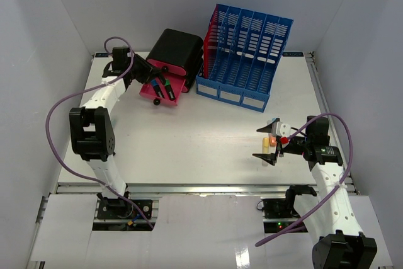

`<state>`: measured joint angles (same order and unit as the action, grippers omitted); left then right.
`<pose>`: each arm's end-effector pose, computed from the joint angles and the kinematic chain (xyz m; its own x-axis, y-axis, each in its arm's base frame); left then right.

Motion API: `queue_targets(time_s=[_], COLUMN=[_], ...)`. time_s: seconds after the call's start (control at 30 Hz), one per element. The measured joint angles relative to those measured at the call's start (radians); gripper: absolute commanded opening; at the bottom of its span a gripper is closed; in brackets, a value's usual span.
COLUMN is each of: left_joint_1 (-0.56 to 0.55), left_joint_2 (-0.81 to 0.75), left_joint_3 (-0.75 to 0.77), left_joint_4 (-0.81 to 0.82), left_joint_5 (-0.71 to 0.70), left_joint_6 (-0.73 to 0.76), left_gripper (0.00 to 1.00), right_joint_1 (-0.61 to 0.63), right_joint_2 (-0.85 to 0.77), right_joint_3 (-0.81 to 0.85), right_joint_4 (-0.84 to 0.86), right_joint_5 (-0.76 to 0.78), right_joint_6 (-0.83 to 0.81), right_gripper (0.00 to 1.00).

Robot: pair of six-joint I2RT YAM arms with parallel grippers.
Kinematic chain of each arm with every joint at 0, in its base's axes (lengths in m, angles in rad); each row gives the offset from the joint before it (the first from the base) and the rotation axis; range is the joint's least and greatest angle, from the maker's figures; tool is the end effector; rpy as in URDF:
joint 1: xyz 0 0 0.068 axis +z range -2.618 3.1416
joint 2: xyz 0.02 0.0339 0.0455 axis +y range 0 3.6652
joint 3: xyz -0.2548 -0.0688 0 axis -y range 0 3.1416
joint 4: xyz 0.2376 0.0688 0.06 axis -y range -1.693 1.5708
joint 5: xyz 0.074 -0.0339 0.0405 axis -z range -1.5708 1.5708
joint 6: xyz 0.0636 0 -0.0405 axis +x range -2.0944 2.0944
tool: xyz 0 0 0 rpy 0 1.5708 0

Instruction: Organize the desk

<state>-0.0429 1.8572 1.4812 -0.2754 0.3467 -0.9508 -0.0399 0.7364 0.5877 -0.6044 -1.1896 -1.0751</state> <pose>0.4401 -0.0405 0.2453 -0.6045 -0.7402 -0.2944 -0.3127 0.5604 -0.7669 0.1486 0.0532 0.2420 0.2571 -0.3378 -0.9054 -0.9159 0.2137 -0.3398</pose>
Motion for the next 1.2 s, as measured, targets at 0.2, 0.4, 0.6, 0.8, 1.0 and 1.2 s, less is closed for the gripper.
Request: queue_targets(time_s=[0.2, 0.4, 0.6, 0.8, 1.0, 1.2], left_joint_1=[0.004, 0.003, 0.003, 0.003, 0.003, 0.008], left_joint_2=[0.069, 0.114, 0.126, 0.153, 0.163, 0.074], left_joint_3=[0.016, 0.071, 0.116, 0.137, 0.156, 0.157], left_joint_4=[-0.034, -0.092, -0.12, -0.137, -0.155, -0.168], left_joint_5=[-0.014, -0.035, -0.054, -0.045, -0.022, -0.016], left_joint_6=[0.009, 0.052, 0.099, 0.123, 0.15, 0.236], left_gripper=[0.31, 0.47, 0.62, 0.65, 0.64, 0.65], right_joint_1=[0.0, 0.0, 0.0, 0.0, -0.005, -0.005], right_joint_2=[0.0, 0.0, 0.0, 0.0, 0.0, 0.003], right_joint_3=[0.0, 0.0, 0.0, 0.0, 0.0, 0.0], right_joint_4=[0.0, 0.0, 0.0, 0.0, 0.0, -0.001], right_joint_5=[0.0, 0.0, 0.0, 0.0, -0.002, -0.013], right_joint_6=[0.002, 0.002, 0.002, 0.002, 0.002, -0.002], right_gripper=[0.92, 0.92, 0.92, 0.92, 0.92, 0.92])
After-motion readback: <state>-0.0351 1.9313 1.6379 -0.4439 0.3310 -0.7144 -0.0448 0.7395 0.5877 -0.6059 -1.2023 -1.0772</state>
